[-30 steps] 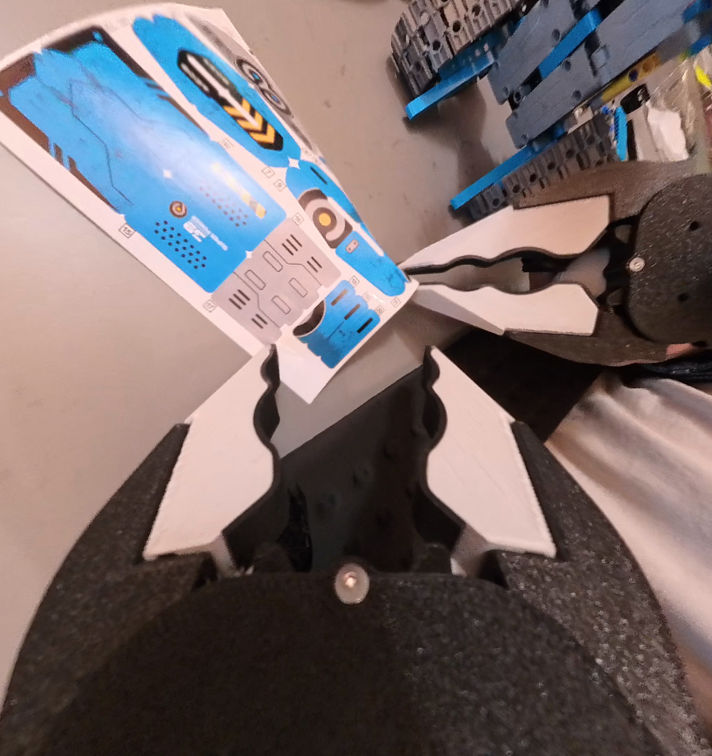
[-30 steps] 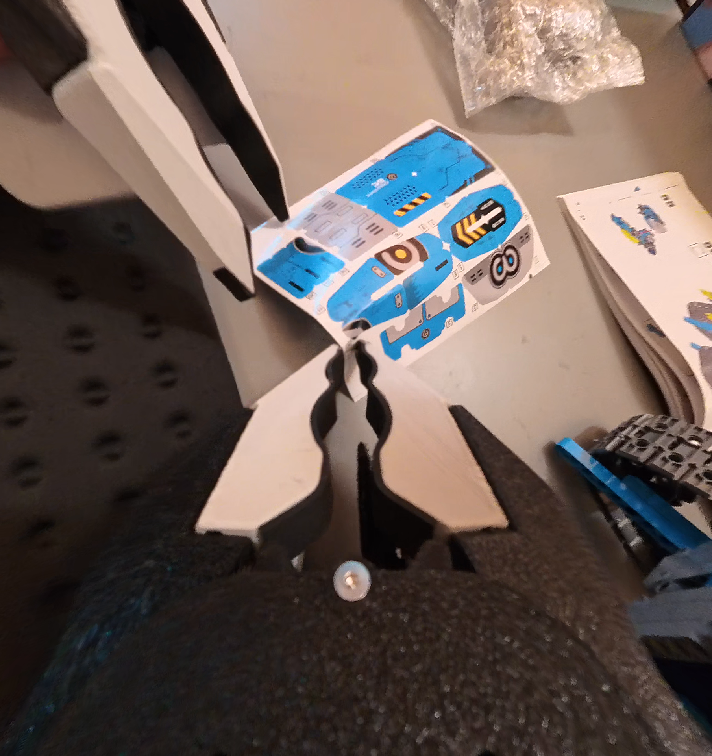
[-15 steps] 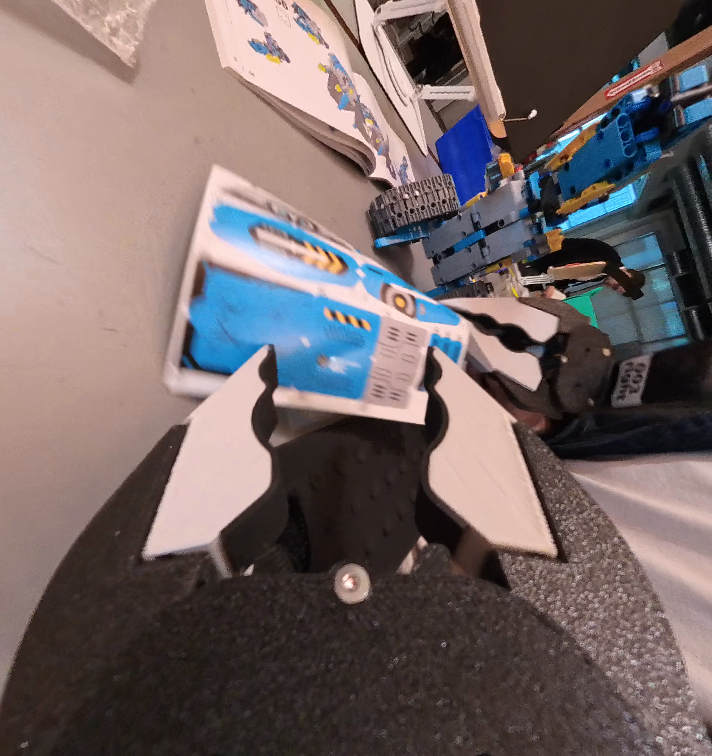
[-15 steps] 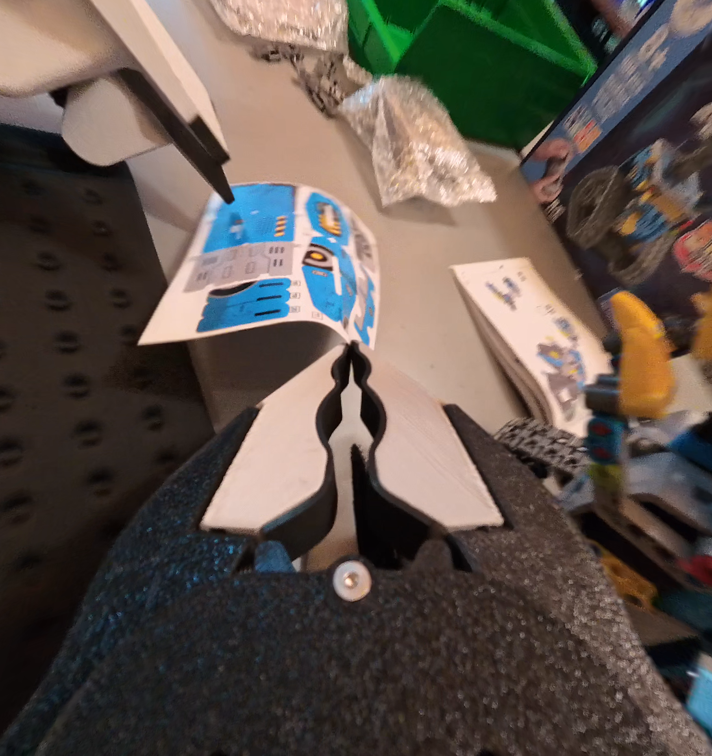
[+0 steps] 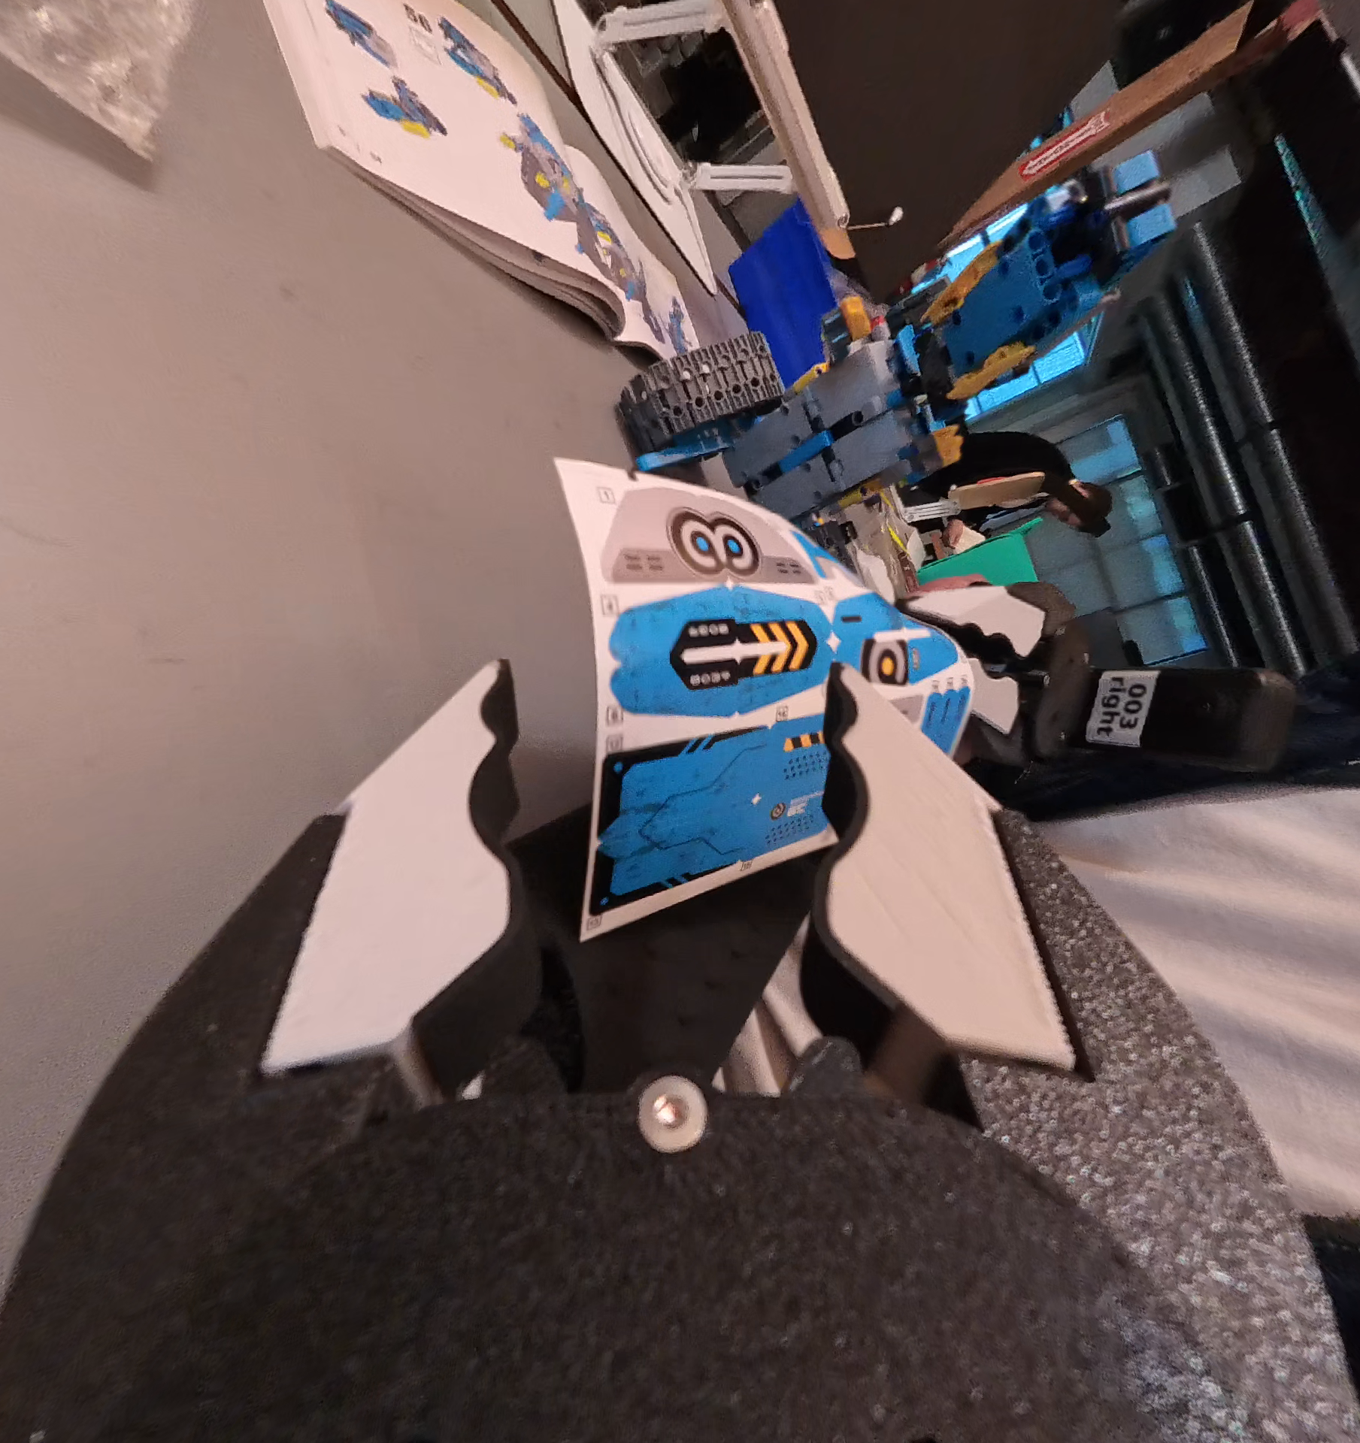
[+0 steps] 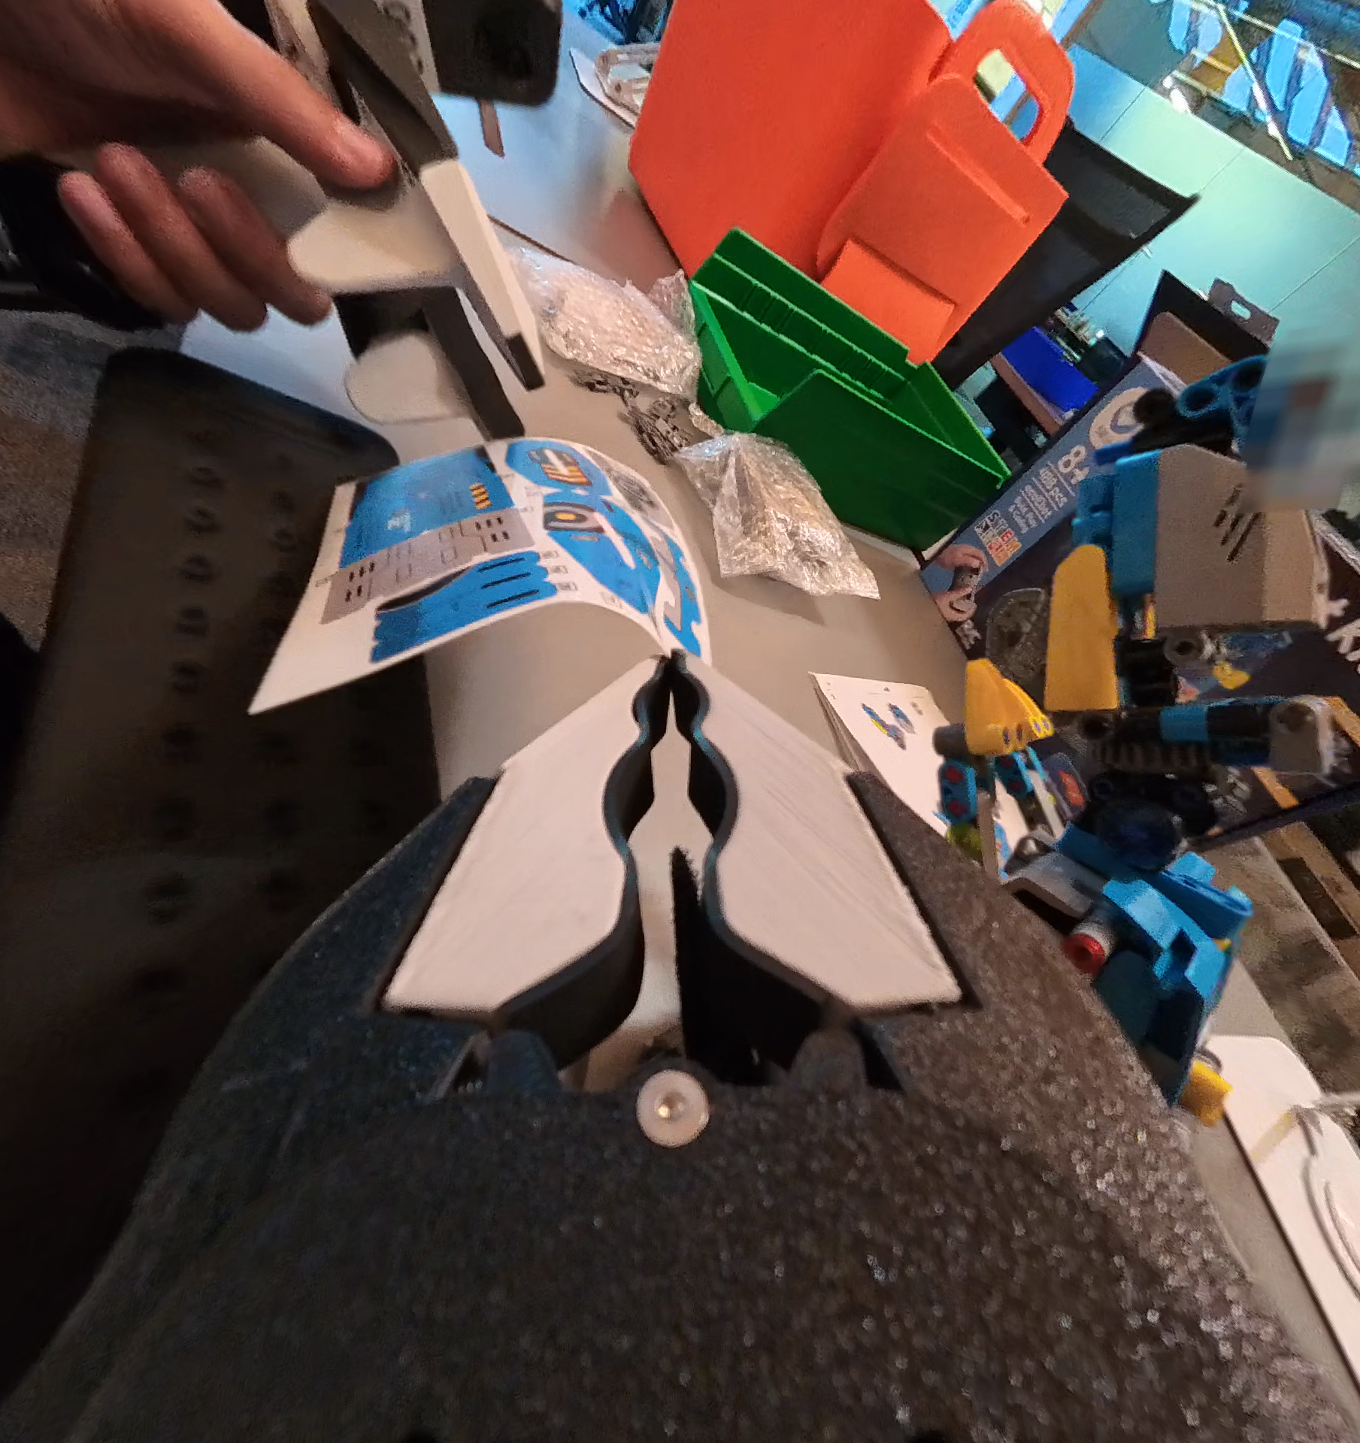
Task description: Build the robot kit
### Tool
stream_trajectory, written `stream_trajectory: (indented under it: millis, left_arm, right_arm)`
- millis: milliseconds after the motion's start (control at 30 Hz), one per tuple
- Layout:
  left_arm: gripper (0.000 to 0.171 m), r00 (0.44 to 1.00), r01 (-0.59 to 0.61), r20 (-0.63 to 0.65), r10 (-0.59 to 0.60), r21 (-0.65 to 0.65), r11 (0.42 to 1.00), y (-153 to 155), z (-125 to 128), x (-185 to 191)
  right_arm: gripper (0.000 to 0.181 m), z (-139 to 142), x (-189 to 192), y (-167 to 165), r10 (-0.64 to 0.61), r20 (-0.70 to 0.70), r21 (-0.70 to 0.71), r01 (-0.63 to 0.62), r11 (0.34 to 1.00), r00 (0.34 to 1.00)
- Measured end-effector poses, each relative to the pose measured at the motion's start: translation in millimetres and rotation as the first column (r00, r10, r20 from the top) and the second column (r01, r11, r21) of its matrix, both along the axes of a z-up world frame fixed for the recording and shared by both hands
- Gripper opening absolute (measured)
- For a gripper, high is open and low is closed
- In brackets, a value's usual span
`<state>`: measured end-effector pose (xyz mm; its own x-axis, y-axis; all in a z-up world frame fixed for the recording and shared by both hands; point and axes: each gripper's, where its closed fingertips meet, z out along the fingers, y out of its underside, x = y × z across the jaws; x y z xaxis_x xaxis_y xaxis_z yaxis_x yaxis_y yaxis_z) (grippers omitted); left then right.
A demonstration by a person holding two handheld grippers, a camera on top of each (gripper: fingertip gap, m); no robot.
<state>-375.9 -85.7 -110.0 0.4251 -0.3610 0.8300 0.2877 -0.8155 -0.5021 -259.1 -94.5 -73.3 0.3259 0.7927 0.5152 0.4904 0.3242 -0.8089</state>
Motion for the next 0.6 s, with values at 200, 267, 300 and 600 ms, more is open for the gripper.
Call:
stream_trajectory:
  millis: [200,267,300,600]
  left_arm:
    - [0.054,0.999,0.050,-0.001,-0.050,0.028,0.998,-6.0,4.9,15.8]
    - [0.040,0.998,0.059,-0.007,-0.058,0.042,0.997,-7.8,7.1,17.2]
    - [0.031,0.997,0.072,-0.009,-0.071,0.053,0.996,-10.0,8.4,18.1]
    - [0.021,0.996,0.051,0.068,-0.058,0.105,0.993,-10.5,25.4,14.7]
  right_arm:
    - [0.000,-8.7,5.5,-2.5,0.047,0.028,-0.003,-0.047,0.999,0.998]
    - [0.000,-12.7,9.3,-0.1,0.037,0.036,-0.010,-0.037,0.999,0.999]
    - [0.000,-14.8,11.1,0.7,0.033,0.040,-0.019,-0.032,0.999,0.999]
    - [0.000,-27.2,18.9,-2.8,0.047,0.089,-0.030,-0.045,0.999,0.995]
